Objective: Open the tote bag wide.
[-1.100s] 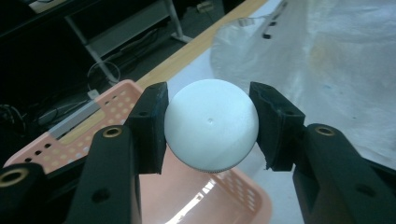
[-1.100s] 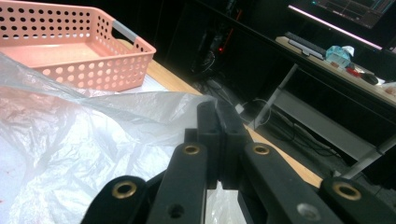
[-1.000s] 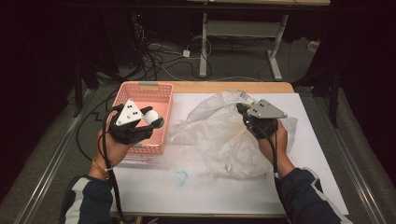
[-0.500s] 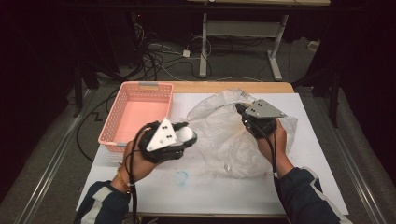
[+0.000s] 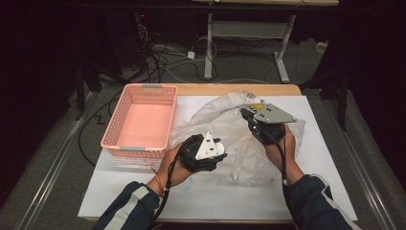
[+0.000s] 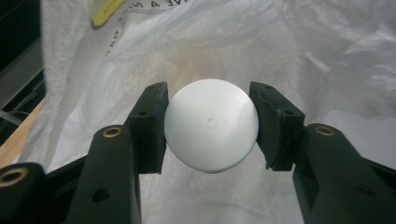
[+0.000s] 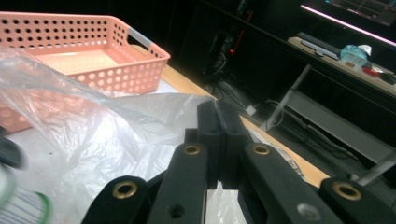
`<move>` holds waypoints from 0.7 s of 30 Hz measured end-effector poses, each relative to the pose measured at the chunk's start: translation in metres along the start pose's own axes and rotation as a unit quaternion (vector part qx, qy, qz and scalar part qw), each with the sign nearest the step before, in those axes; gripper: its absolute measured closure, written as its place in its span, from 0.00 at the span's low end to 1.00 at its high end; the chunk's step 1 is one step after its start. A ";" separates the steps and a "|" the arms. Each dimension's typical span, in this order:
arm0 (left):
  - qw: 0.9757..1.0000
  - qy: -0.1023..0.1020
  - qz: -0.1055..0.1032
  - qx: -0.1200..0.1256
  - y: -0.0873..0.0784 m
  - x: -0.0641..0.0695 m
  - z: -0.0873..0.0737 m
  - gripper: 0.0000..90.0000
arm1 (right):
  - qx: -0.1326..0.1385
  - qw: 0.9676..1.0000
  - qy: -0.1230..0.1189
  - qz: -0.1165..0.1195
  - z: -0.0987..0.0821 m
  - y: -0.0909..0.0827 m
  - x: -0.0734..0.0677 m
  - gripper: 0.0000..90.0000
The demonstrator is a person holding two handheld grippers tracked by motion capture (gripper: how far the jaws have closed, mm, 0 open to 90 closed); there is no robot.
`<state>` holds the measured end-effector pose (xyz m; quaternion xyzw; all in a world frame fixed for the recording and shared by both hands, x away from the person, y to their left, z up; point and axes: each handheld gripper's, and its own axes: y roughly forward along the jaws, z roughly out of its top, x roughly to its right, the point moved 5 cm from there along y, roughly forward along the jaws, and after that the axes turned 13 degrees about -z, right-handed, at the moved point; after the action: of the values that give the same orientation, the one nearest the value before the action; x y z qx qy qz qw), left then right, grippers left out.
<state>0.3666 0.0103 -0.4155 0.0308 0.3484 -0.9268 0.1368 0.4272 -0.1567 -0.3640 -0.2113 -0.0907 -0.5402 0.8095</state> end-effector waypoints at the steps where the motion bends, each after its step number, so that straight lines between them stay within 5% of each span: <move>1: 1.000 0.002 0.001 -0.003 0.004 0.000 0.000 0.54 | 0.003 1.000 0.000 0.003 0.002 -0.001 0.000 1.00; 10: 1.000 -0.003 0.020 -0.018 0.034 -0.017 -0.005 0.54 | 0.002 1.000 -0.004 0.013 0.008 -0.010 0.004 1.00; 21: 0.999 -0.036 0.004 -0.031 0.064 -0.037 -0.013 0.54 | -0.010 0.999 0.004 0.043 -0.002 -0.011 0.003 1.00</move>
<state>0.4195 -0.0186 -0.4609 -0.0052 0.3714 -0.9157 0.1537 0.4187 -0.1637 -0.3619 -0.2210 -0.0726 -0.5063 0.8304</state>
